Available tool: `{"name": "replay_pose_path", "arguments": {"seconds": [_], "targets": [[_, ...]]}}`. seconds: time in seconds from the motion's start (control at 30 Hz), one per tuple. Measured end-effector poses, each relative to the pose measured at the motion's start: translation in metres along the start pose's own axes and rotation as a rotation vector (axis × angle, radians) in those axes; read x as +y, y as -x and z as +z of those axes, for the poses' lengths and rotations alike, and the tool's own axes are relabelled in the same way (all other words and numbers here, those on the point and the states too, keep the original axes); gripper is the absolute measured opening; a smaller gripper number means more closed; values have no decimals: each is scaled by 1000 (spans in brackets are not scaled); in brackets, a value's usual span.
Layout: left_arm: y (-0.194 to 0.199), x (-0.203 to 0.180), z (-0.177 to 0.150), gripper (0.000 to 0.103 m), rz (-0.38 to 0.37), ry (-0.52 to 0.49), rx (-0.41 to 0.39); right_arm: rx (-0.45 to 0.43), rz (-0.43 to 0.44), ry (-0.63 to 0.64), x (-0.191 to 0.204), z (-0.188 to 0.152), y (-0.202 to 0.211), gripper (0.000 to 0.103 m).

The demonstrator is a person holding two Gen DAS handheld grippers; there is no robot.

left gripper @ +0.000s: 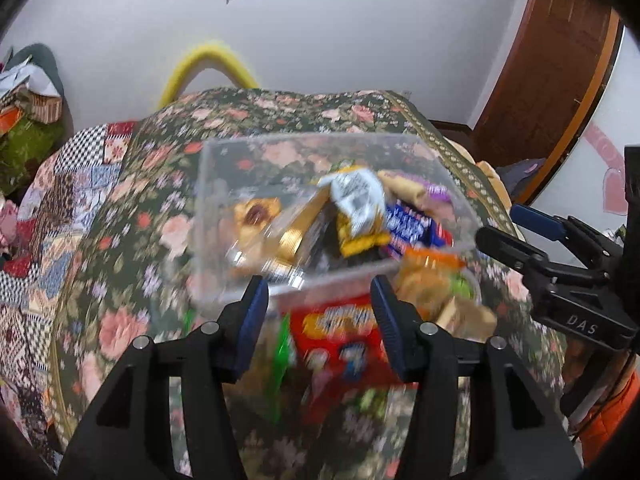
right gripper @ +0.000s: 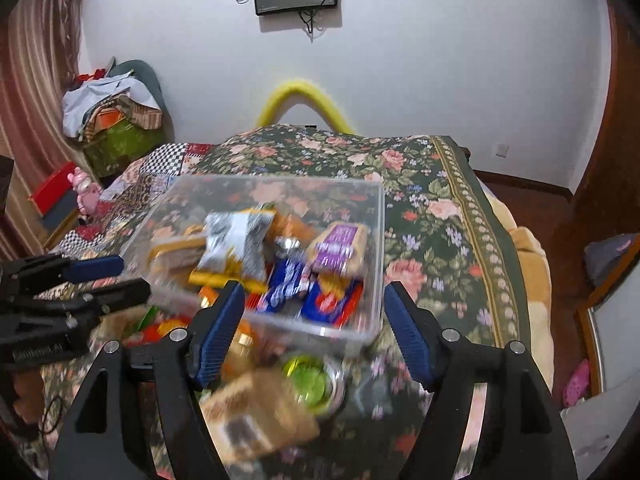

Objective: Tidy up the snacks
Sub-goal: 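Drop chip bag into box with left tool while right tool drops cake bar in, then grasp green-edged cookie bag with left tool while right tool grasps bread loaf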

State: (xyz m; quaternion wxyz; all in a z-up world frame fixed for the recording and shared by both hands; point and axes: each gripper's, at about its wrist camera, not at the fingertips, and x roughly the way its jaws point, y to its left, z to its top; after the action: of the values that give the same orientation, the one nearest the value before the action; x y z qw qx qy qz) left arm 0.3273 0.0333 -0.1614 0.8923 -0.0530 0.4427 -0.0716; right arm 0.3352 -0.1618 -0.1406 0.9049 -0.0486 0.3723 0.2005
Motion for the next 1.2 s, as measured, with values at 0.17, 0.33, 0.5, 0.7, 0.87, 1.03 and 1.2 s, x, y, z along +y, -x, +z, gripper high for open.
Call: {"name": "replay_pose_path", "arguments": {"seconds": [0.17, 0.33, 0.5, 0.7, 0.87, 1.03, 1.2], "targets": [[13, 24, -27, 66, 19, 19, 12, 38, 6, -9, 3, -23, 3, 75], [7, 47, -52, 67, 77, 36, 42, 90, 9, -23, 2, -43, -4, 82], [-1, 59, -64, 83, 57, 29, 33, 136, 40, -56, 0, -54, -15, 82], [-21, 66, -68, 85, 57, 48, 64, 175, 76, -97, 4, -66, -28, 83], [-39, 62, -62, 91, 56, 37, 63, 177, 118, -142, 3, -67, -38, 87], [-52, 63, -58, 94, 69, 47, 55, 174, 139, -153, 7, -68, -42, 87], [-57, 68, -59, 98, 70, 62, 43, 175, 158, -165, 9, -71, -44, 86]]}}
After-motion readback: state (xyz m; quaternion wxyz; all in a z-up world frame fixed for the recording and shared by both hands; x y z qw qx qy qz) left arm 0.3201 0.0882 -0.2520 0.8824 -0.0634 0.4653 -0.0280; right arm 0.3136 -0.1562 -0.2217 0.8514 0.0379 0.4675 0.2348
